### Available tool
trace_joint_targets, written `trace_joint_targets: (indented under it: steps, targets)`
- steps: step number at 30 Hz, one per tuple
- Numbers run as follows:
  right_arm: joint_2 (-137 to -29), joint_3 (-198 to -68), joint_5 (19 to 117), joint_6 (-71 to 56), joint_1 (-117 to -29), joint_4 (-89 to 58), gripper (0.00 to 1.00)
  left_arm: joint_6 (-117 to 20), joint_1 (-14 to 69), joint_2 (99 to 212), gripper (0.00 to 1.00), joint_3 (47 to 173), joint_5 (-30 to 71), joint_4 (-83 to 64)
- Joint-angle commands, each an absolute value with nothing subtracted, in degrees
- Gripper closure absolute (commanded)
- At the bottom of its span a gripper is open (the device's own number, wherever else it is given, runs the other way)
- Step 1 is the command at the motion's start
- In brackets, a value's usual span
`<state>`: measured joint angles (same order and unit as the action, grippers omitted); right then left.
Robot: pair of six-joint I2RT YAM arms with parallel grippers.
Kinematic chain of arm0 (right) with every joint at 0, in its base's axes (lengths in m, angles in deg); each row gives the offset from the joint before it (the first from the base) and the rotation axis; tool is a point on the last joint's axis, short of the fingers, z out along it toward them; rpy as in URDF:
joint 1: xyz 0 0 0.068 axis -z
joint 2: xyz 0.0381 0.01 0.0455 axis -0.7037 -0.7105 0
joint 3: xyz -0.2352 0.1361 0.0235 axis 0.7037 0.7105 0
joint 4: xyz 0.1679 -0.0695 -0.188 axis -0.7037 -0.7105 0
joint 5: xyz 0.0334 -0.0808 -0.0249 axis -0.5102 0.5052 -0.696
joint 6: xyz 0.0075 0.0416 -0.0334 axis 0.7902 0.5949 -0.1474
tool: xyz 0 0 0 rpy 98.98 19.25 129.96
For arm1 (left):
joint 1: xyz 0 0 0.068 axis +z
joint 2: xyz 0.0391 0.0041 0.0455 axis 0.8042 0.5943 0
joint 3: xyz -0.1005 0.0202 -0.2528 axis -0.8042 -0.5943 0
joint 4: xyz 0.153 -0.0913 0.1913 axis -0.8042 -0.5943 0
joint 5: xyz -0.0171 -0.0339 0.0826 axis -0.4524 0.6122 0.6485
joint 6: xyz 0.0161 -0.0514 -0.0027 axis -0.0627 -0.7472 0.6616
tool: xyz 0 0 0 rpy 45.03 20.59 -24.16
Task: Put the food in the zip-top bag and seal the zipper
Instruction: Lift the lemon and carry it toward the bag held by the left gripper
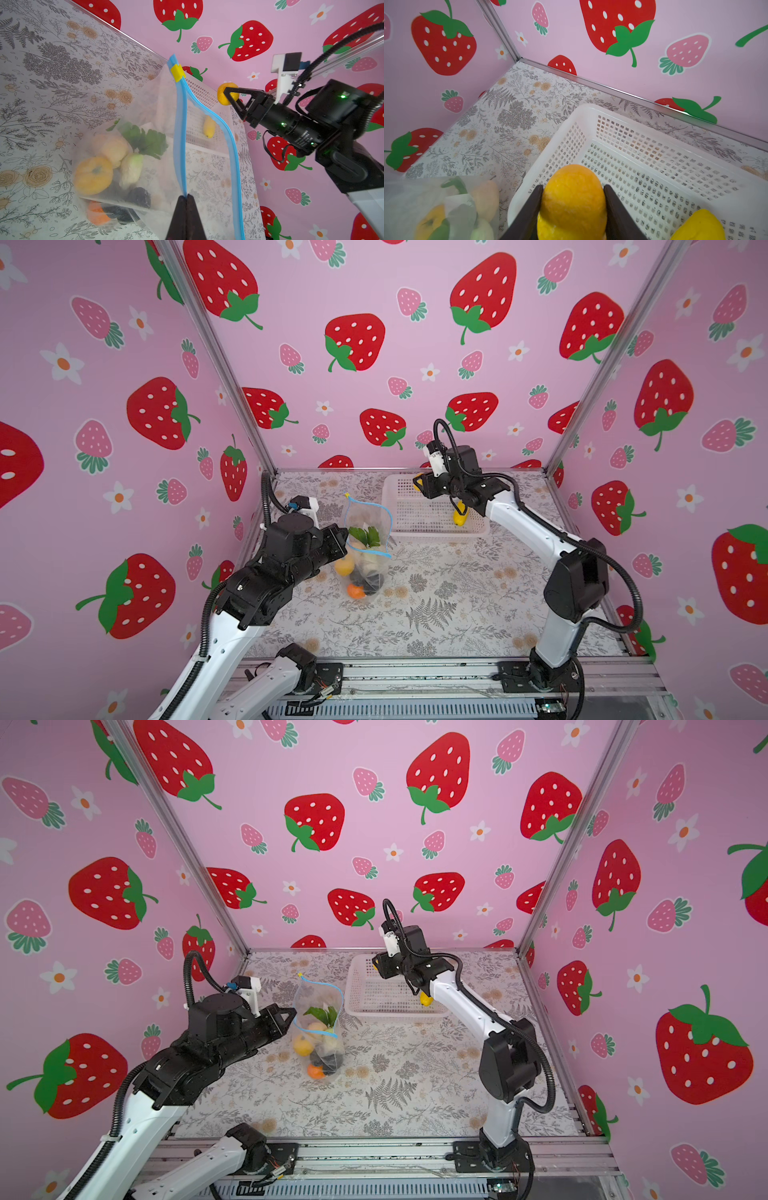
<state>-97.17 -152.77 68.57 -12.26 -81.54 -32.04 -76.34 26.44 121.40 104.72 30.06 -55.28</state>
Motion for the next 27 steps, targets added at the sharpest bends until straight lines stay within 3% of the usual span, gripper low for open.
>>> trace_joint_targets:
  steps: [1, 17, 27]
  targets:
    - [-92.15, -152.19, 66.07, -12.47, -82.84, -34.23, 0.64, -76.72, 26.74, 121.01, 1.0, 104.78, 30.52, -53.49]
    - [-85.08, -155.53, 55.3, -10.67, -89.89, -33.8, 0.64, -77.77, 26.75, 122.41, 1.0, 104.91, 29.86, -50.66]
    - [-85.35, -156.5, 53.5, -14.02, -94.07, -34.77, 0.64, -77.97, 26.74, 122.94, 1.0, 104.96, 29.64, -50.28]
